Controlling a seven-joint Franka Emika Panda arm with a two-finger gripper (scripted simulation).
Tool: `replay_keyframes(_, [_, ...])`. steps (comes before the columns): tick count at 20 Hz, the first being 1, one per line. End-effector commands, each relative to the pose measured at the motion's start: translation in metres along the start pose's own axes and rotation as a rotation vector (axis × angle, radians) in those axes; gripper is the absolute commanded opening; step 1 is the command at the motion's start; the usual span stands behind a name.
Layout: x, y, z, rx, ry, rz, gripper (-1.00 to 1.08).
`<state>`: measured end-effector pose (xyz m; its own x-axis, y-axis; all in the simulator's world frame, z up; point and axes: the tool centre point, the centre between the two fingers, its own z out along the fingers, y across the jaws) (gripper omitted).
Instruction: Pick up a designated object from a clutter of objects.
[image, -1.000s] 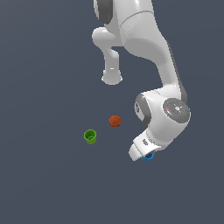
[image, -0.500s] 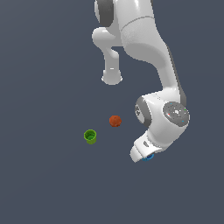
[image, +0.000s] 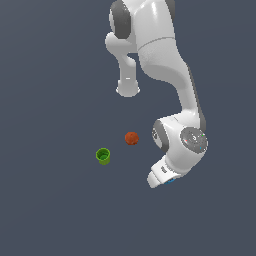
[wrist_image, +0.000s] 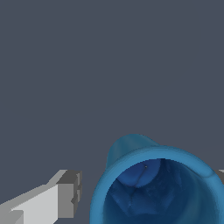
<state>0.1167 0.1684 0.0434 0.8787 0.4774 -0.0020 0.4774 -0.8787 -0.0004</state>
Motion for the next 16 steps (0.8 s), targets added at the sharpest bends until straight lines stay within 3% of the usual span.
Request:
replay_keyframes(1, [0.0011, 0.0003, 0.0036, -0.001, 0.002, 0.000, 1.00])
replay_keyframes(3, [0.0017, 0.0004, 0.0033, -0.001, 0.002, 0.000, 1.00])
replay_keyframes(4, [0.0017, 0.0004, 0.0033, -0.001, 0.002, 0.000, -1.00])
replay_keyframes(16, [0.0011, 0.0008, 0.0024, -0.001, 0.002, 0.000, -1.00])
